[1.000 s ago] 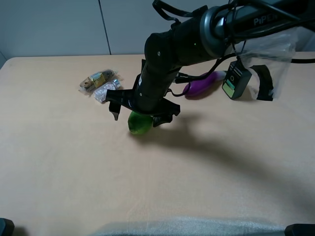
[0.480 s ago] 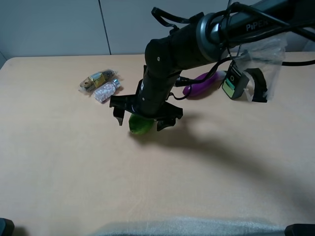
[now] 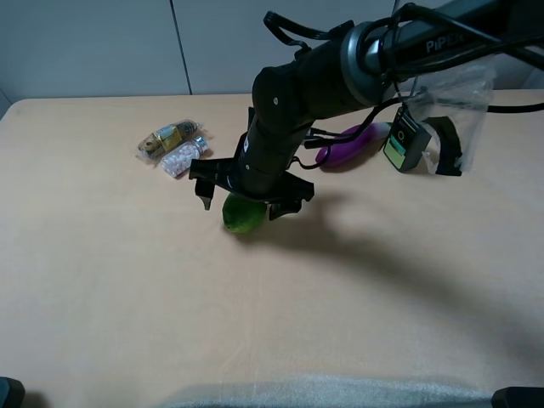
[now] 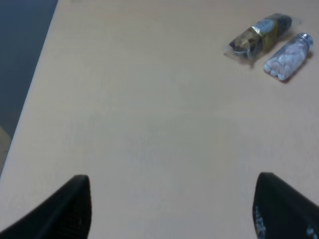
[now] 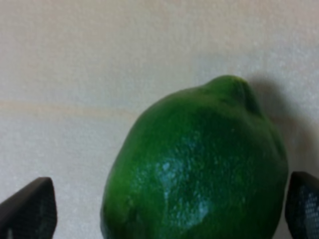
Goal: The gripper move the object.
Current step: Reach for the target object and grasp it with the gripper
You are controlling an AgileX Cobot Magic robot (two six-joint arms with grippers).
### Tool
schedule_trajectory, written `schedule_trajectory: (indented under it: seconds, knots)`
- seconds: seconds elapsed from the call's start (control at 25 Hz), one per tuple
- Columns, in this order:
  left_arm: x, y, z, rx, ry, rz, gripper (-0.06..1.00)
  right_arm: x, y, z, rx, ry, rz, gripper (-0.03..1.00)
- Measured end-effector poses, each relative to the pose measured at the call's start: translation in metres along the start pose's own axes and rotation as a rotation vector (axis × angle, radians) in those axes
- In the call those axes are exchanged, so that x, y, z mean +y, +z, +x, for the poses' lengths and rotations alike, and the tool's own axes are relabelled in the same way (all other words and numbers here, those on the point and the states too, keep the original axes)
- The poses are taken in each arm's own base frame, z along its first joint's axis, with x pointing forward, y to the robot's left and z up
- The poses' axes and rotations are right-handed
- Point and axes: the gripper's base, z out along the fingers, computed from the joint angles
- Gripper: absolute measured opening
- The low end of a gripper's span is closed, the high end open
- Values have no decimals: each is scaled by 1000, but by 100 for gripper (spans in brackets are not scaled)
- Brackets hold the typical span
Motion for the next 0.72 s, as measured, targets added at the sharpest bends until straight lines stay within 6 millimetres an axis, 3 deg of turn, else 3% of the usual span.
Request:
schedule_trajectory:
  seconds: [0.72]
  knots:
    - [0,0,0,0,0,0,74,-4,9,1,15,-10,28,69]
